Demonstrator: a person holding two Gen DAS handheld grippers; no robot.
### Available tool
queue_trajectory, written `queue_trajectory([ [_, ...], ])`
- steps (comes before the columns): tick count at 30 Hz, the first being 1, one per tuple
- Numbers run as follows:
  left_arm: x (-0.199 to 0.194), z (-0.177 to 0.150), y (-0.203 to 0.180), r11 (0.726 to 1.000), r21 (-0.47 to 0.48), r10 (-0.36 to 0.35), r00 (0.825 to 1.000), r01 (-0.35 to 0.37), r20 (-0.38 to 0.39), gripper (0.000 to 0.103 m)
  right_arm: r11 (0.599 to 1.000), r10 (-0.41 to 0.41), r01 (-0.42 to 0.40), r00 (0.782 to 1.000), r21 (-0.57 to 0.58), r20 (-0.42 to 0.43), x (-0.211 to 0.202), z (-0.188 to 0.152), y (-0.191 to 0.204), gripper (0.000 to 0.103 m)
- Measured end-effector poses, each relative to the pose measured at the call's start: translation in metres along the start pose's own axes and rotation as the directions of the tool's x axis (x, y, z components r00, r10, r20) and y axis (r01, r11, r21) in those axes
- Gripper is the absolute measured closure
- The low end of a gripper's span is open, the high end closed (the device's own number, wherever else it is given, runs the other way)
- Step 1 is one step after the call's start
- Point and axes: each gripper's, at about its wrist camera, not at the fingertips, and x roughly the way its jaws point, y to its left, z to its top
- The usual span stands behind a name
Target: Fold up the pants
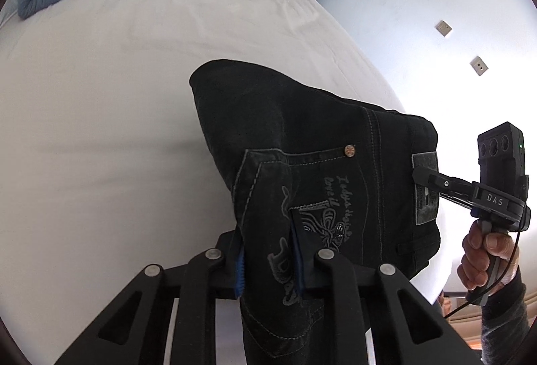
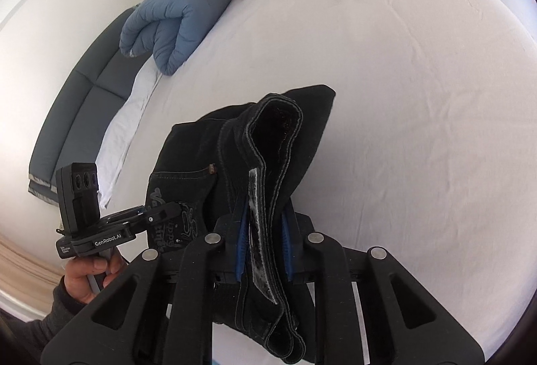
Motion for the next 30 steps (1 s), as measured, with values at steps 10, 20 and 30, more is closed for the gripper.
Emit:
queue_trajectory([
  [10, 0.057, 0.030, 0.022, 0.997, 0.040, 0.064, 0.996, -0.061, -0.058, 0.067, 0.990, -0.064, 0.072, 0.996, 0.121, -0.067, 0.065, 0.032, -0.077, 0.086],
  [20, -0.002, 0.000, -0.006, 0.971, 0.103, 0.199, 0.969, -0.215, 0.143, 0.058, 0.991, -0.121, 0.120, 0.993, 0.055, 0.013, 0.046, 0.016, -0.066, 0.075],
  [30, -0.141, -0.080, -0.078, 0.895, 0.092, 0.306, 0.749, -0.437, 0.587, 0.000, 0.905, -0.299, 0.373, 0.899, -0.203, 0.320, -0.064, -0.055, 0.082, 0.042],
])
